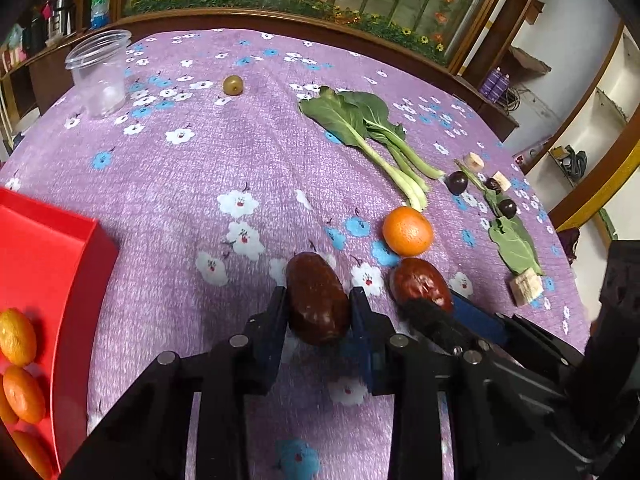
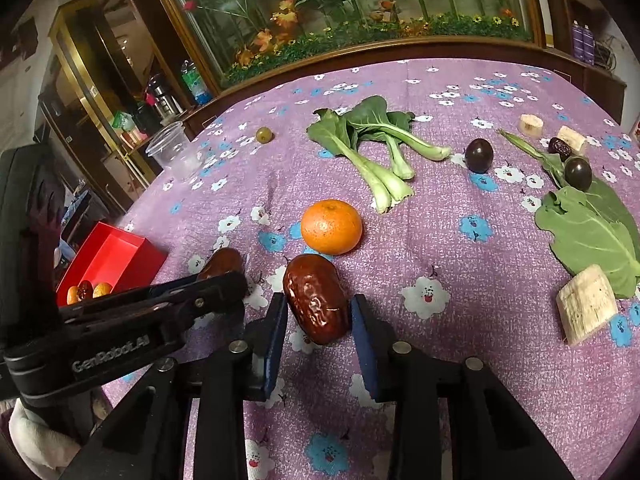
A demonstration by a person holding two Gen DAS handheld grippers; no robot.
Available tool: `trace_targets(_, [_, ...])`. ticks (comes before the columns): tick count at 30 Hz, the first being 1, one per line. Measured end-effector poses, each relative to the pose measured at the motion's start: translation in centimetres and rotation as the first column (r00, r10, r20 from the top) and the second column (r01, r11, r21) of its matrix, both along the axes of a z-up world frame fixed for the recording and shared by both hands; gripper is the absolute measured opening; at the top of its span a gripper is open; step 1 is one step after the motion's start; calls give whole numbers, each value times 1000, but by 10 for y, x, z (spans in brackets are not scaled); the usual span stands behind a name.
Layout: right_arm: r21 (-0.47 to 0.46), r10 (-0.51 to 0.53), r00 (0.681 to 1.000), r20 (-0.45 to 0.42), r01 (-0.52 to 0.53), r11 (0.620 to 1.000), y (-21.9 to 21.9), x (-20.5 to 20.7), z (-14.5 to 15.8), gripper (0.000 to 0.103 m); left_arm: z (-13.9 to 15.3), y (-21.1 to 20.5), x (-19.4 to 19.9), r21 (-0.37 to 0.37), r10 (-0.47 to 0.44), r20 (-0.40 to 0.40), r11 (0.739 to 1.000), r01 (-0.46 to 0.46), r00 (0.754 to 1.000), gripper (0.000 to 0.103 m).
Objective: Organize fruits
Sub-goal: 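Grasp a red date with the left tool while the right tool grasps the other date, then carry both red dates over the red tray and open both tools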
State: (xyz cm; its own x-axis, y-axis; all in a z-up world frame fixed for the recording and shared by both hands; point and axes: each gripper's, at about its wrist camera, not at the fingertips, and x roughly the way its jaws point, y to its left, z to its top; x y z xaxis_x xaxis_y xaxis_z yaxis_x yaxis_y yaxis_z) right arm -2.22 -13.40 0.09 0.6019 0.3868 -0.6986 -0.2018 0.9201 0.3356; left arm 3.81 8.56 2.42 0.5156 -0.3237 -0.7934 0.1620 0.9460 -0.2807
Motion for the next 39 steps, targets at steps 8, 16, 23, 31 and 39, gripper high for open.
trace_targets(8, [63, -4, 1000, -21, 5, 998, -7, -3, -1, 30, 17, 17, -29, -41, 41, 40, 998, -39, 998, 30])
trace_targets(16, [132, 4, 999, -34, 1, 991, -11, -9, -1, 29, 29, 45, -60, -126, 98, 50, 988, -91, 994, 30])
trace_targets(23, [193, -26, 998, -51, 36, 981, -20, -14, 1, 28, 35, 76, -80, -162, 162, 51, 975, -152, 985, 30])
trace_targets(31, [269, -46, 994, -101, 71, 960, -32, -29, 4, 28, 42, 114, -100, -208, 229, 64, 955, -212, 971, 30])
trace_targets(39, [241, -23, 996, -80, 42, 970, -18, -46, 23, 28, 49, 142, -120, -257, 267, 81, 937, -239, 960, 30])
